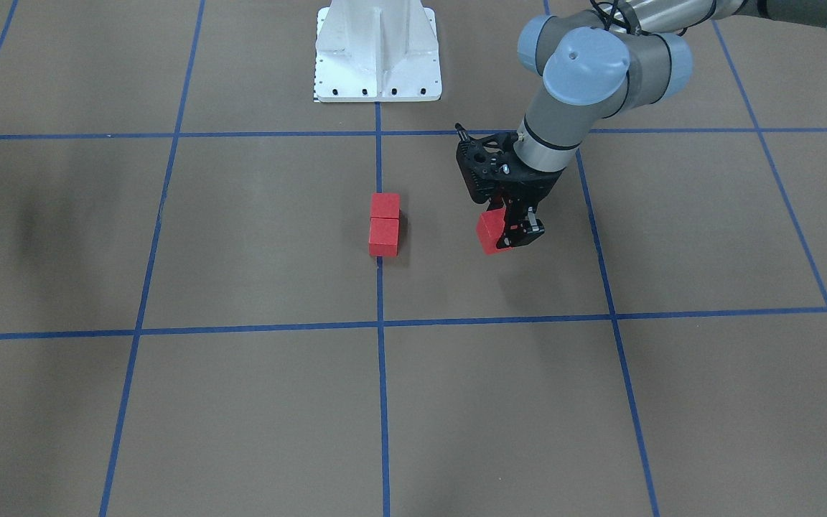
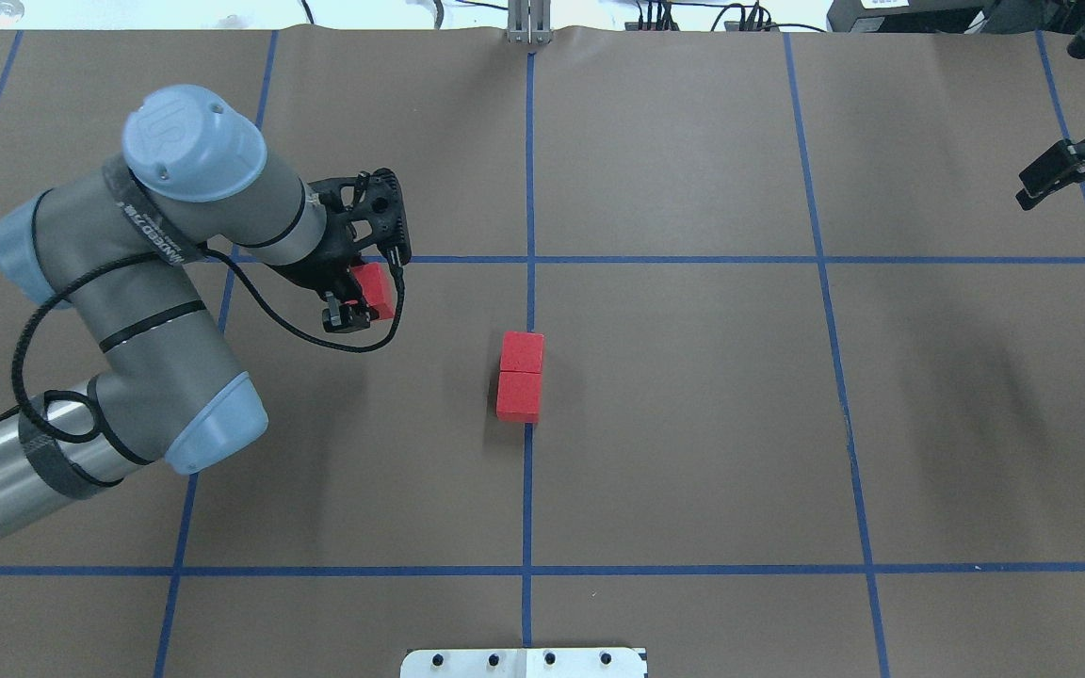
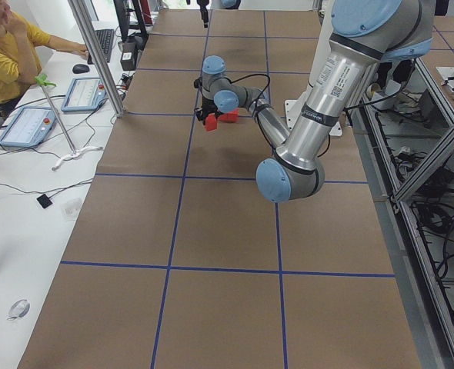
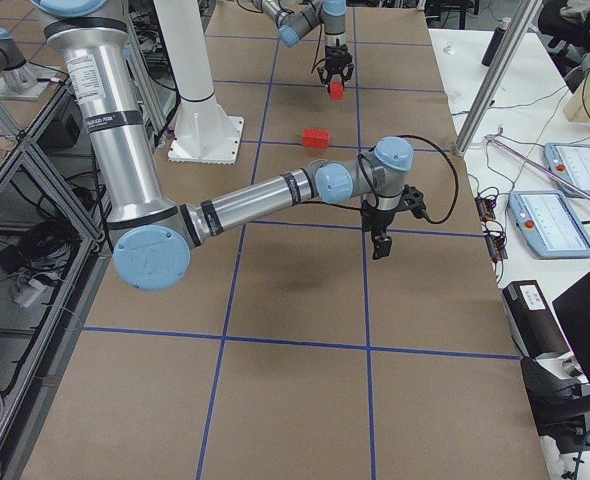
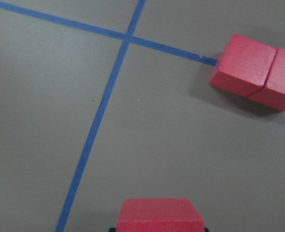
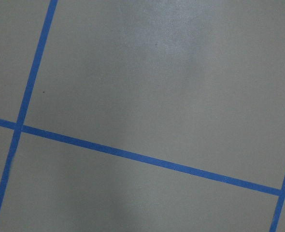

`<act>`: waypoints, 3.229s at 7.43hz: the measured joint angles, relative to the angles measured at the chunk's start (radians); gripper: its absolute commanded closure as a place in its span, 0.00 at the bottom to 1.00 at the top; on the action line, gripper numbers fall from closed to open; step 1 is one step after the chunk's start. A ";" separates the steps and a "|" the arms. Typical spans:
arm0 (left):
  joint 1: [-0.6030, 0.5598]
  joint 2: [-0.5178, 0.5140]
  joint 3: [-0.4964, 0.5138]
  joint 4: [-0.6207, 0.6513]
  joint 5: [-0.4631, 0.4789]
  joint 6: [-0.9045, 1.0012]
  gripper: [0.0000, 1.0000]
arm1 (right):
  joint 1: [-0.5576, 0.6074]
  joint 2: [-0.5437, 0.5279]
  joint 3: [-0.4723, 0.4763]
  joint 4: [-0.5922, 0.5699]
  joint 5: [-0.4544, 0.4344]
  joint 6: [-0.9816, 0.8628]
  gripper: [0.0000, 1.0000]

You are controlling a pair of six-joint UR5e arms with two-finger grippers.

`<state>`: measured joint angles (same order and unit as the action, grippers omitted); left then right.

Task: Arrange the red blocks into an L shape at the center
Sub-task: 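Lower the cube beside the nearer end of the center pair, then press the held cube against the pair to align it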

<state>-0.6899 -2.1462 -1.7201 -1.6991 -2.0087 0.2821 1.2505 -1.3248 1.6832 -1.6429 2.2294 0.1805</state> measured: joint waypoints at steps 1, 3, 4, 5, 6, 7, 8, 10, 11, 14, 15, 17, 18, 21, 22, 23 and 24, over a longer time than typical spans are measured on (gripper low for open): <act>0.018 -0.050 0.056 0.005 0.001 0.032 1.00 | 0.000 0.000 0.000 0.000 0.000 0.006 0.00; 0.052 -0.116 0.139 0.007 0.007 0.070 1.00 | 0.000 0.000 0.001 0.000 -0.001 0.022 0.00; 0.078 -0.128 0.156 0.007 0.025 0.075 1.00 | 0.000 0.000 0.001 0.000 0.000 0.028 0.00; 0.105 -0.140 0.164 0.006 0.048 0.074 1.00 | 0.000 0.001 0.002 0.000 0.000 0.031 0.00; 0.125 -0.151 0.170 0.005 0.061 0.071 1.00 | 0.000 0.001 0.002 0.000 0.001 0.032 0.00; 0.134 -0.156 0.174 0.004 0.067 0.069 1.00 | 0.000 0.000 0.001 0.000 0.001 0.032 0.00; 0.137 -0.159 0.177 0.001 0.069 0.069 1.00 | 0.000 0.000 0.001 0.000 0.001 0.033 0.00; 0.139 -0.178 0.199 -0.003 0.070 0.071 1.00 | 0.001 -0.001 0.003 -0.001 0.002 0.039 0.00; 0.143 -0.187 0.209 -0.003 0.070 0.072 1.00 | 0.001 -0.001 0.003 0.000 0.002 0.046 0.00; 0.157 -0.199 0.227 -0.005 0.070 0.071 1.00 | 0.001 -0.004 0.003 0.000 0.003 0.055 0.00; 0.159 -0.200 0.229 -0.005 0.071 0.072 1.00 | 0.001 -0.006 0.003 0.000 0.003 0.055 0.00; 0.162 -0.201 0.230 -0.005 0.071 0.072 0.99 | 0.001 -0.007 0.003 0.000 0.003 0.056 0.00; 0.163 -0.201 0.231 -0.005 0.072 0.072 0.96 | 0.001 -0.008 0.003 -0.001 0.003 0.056 0.00; 0.181 -0.202 0.235 -0.008 0.106 0.073 0.90 | 0.001 -0.011 0.003 0.000 0.003 0.056 0.00; 0.185 -0.204 0.235 -0.008 0.114 0.072 0.90 | 0.001 -0.013 0.003 0.000 0.003 0.056 0.00; 0.187 -0.207 0.236 -0.009 0.118 0.072 0.89 | 0.001 -0.015 0.003 0.000 0.002 0.056 0.00; 0.188 -0.207 0.239 -0.016 0.120 0.072 0.88 | 0.001 -0.016 0.004 0.000 0.003 0.056 0.00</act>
<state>-0.5022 -2.3535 -1.4806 -1.7150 -1.8891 0.3541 1.2517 -1.3412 1.6875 -1.6429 2.2319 0.2362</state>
